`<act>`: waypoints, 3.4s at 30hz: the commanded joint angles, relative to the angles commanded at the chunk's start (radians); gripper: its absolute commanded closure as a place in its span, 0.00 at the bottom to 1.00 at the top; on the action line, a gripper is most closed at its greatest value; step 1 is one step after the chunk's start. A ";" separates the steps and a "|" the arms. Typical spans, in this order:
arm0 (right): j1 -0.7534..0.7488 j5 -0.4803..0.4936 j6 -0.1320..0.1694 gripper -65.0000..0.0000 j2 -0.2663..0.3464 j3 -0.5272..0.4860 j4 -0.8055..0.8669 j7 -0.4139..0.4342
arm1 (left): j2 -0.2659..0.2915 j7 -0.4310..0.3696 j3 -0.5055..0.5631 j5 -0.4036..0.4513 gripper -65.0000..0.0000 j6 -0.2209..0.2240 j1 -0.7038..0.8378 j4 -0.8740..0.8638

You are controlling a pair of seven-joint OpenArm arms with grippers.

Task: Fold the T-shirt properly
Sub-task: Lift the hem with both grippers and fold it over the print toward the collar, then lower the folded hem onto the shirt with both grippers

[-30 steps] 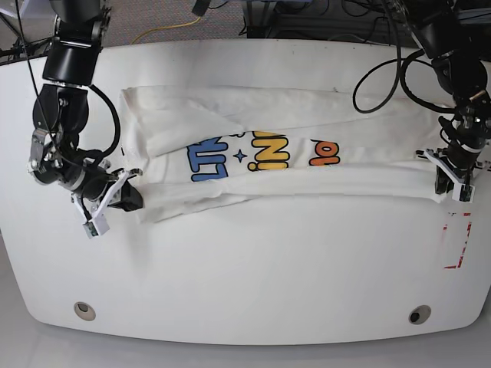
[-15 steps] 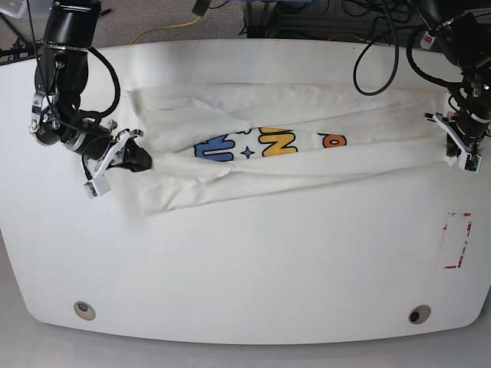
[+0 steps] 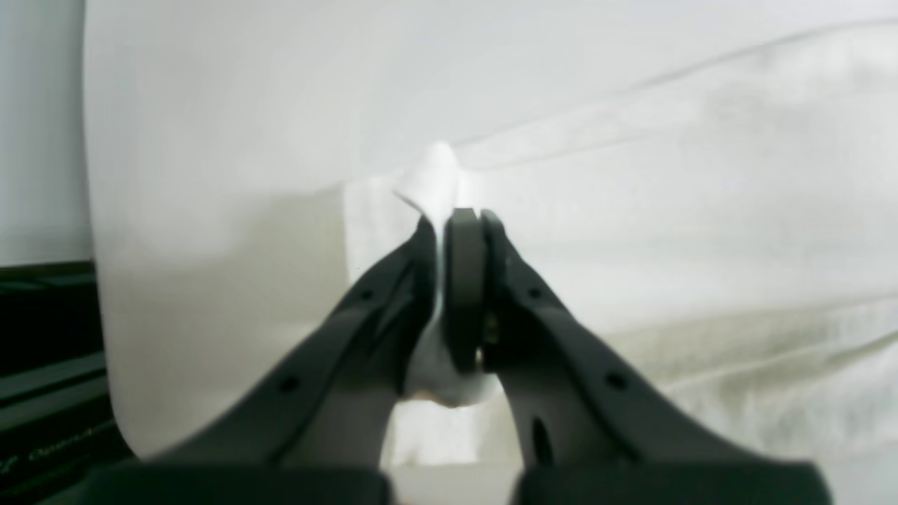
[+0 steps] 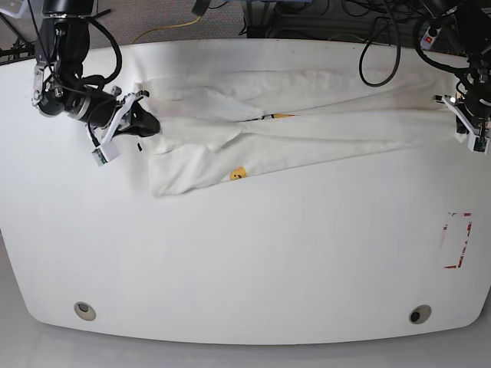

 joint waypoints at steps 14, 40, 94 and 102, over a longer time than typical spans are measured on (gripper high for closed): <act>-0.038 0.025 -0.011 0.37 -0.005 0.000 0.037 0.000 | -0.044 0.077 0.029 0.005 0.32 0.000 0.063 -0.003; 0.107 -0.379 -0.002 0.73 -0.361 -0.081 -0.087 0.017 | -0.002 0.078 0.041 0.146 0.77 0.000 0.012 -0.198; -0.052 -0.686 -0.002 0.37 -0.256 0.158 0.132 0.035 | -0.017 0.078 0.331 0.137 0.58 0.000 -0.216 -0.310; -0.055 -0.689 -0.002 0.70 -0.258 0.157 0.130 0.055 | -0.017 0.078 0.331 0.137 0.58 0.000 -0.216 -0.311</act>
